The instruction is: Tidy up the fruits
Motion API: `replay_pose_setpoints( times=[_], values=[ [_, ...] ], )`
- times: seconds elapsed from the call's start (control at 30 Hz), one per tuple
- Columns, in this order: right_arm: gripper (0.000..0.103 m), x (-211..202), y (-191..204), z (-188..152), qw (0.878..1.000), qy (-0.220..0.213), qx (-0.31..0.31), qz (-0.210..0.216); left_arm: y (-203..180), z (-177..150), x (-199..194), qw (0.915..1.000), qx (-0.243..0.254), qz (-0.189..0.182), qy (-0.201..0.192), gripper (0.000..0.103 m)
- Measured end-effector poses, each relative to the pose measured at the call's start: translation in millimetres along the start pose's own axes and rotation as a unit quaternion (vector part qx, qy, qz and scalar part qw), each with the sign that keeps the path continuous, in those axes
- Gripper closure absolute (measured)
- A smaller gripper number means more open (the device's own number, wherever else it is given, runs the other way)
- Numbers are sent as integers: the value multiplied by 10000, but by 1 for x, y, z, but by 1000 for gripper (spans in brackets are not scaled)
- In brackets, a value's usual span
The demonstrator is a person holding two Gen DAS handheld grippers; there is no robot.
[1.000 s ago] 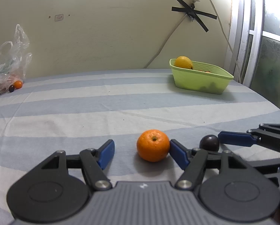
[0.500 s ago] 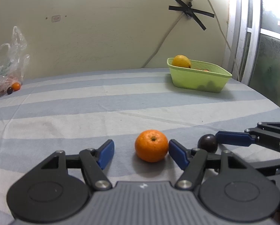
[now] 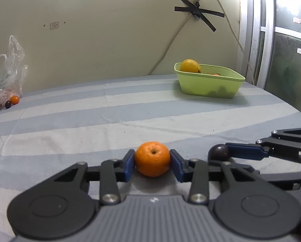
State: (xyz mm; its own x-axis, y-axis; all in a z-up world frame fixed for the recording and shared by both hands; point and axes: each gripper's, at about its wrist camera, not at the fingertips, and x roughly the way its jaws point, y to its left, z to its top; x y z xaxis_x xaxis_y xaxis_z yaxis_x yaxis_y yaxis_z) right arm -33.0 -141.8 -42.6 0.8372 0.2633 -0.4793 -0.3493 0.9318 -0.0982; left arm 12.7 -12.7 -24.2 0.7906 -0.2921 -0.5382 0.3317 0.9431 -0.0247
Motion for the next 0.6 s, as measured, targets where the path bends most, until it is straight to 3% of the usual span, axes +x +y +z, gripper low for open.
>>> replay_pose_setpoints(
  times=[0.6],
  values=[
    [71, 0, -2, -1, 9999, -9, 78, -139, 6, -3, -8, 9997, -221, -1, -90, 66]
  ],
)
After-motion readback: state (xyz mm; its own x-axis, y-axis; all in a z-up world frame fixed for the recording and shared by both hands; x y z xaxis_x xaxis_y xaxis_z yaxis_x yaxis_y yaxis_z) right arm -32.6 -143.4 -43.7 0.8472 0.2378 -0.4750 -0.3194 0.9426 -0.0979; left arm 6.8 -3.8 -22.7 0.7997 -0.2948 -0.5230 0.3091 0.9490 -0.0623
